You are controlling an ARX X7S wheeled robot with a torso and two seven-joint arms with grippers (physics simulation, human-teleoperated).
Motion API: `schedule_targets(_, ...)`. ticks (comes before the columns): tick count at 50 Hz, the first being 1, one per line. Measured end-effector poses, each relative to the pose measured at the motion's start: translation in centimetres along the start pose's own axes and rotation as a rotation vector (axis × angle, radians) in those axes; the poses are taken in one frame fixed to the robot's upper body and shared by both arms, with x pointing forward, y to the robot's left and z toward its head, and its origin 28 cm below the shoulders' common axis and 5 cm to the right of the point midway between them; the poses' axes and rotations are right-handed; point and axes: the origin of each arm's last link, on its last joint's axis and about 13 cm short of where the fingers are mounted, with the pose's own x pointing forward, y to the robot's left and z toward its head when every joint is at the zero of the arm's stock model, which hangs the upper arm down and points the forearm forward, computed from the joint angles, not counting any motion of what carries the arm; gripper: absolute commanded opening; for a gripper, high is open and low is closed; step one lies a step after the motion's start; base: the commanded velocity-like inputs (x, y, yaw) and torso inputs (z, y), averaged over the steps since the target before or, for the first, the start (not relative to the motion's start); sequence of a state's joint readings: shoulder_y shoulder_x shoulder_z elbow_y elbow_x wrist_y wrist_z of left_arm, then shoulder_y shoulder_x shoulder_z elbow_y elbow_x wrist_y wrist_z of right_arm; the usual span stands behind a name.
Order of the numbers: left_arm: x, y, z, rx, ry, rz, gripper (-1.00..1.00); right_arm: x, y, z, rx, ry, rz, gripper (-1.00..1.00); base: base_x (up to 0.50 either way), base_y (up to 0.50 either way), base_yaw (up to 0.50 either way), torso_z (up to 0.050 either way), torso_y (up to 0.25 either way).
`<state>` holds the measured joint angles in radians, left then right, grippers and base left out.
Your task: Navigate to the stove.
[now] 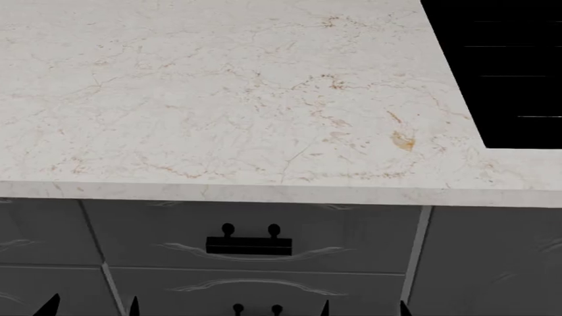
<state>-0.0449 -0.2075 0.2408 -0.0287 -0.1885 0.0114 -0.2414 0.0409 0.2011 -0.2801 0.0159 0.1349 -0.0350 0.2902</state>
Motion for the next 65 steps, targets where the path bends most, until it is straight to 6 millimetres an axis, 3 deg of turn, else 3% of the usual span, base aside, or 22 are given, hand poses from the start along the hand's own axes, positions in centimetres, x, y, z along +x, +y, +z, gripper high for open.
schedule_targets(65,-0.03,0.03,0.07,-0.001,0.002,-0.001,1.0,-0.05,-0.03,0.07,0.0,-0.001,0.0,1.0,0.0,-0.5,0.0,0.0,0.0)
